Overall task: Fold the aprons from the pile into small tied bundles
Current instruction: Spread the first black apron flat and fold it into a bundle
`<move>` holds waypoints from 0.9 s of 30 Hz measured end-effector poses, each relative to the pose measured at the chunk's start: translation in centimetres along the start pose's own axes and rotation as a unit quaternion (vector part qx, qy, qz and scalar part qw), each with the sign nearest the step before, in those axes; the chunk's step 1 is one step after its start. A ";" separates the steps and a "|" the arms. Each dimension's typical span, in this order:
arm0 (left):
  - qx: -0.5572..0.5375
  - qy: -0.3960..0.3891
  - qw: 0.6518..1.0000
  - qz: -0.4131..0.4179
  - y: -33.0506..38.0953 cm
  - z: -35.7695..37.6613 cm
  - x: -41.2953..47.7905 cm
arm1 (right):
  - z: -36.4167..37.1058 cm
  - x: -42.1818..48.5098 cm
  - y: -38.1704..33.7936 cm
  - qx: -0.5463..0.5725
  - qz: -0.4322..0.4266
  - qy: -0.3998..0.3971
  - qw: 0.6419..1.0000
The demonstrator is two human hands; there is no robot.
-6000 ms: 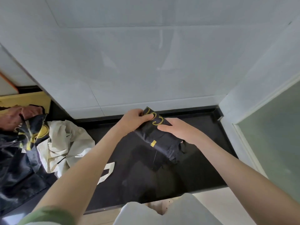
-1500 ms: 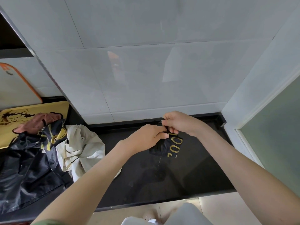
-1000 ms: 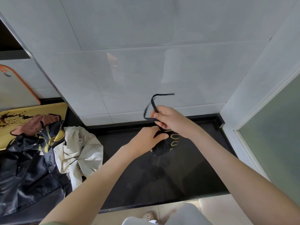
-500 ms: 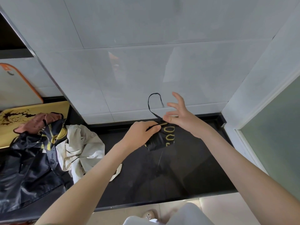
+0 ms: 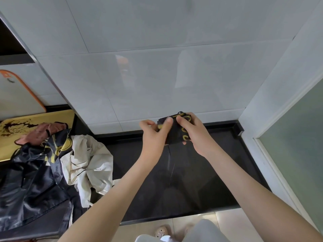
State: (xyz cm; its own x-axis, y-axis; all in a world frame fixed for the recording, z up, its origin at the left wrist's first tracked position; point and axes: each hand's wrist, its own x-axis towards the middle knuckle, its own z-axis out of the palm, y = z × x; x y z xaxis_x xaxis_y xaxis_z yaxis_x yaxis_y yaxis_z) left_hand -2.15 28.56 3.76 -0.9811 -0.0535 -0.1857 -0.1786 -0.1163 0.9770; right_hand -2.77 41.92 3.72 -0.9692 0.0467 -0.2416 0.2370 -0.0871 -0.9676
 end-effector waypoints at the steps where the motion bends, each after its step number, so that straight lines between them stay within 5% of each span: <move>1: -0.010 -0.039 0.999 -0.003 -0.1 0.0 -0.4 | 0.1 0.1 -0.1 -0.012 -0.008 0.016 1.000; 5: 0.034 -0.104 0.994 0.015 -0.2 -0.2 -0.8 | -0.1 0.4 -0.7 -0.036 -0.029 0.045 0.998; 17: 0.070 -0.015 0.991 0.110 1.2 -1.2 -0.8 | 0.8 -0.2 -1.7 0.031 -0.122 -0.059 0.990; 21: -0.037 -0.105 0.994 -0.011 1.1 -1.6 0.1 | -0.3 -0.1 -1.7 0.011 -0.136 -0.056 0.989; 24: -0.080 -0.230 0.961 -0.129 1.9 -2.2 0.9 | -1.1 0.0 -1.4 0.028 -0.118 -0.064 0.991; 27: -0.079 -0.252 0.953 -0.148 2.4 -2.2 1.4 | -1.0 -0.3 -0.9 0.053 -0.089 -0.111 0.988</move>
State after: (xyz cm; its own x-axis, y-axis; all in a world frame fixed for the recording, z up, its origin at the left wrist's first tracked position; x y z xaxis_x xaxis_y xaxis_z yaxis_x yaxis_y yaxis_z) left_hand -3.80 26.05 5.65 -0.8071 0.4836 -0.3388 -0.4793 -0.2014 0.8542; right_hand -2.62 42.95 4.58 -0.9884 -0.1479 -0.0351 0.0650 -0.2020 -0.9772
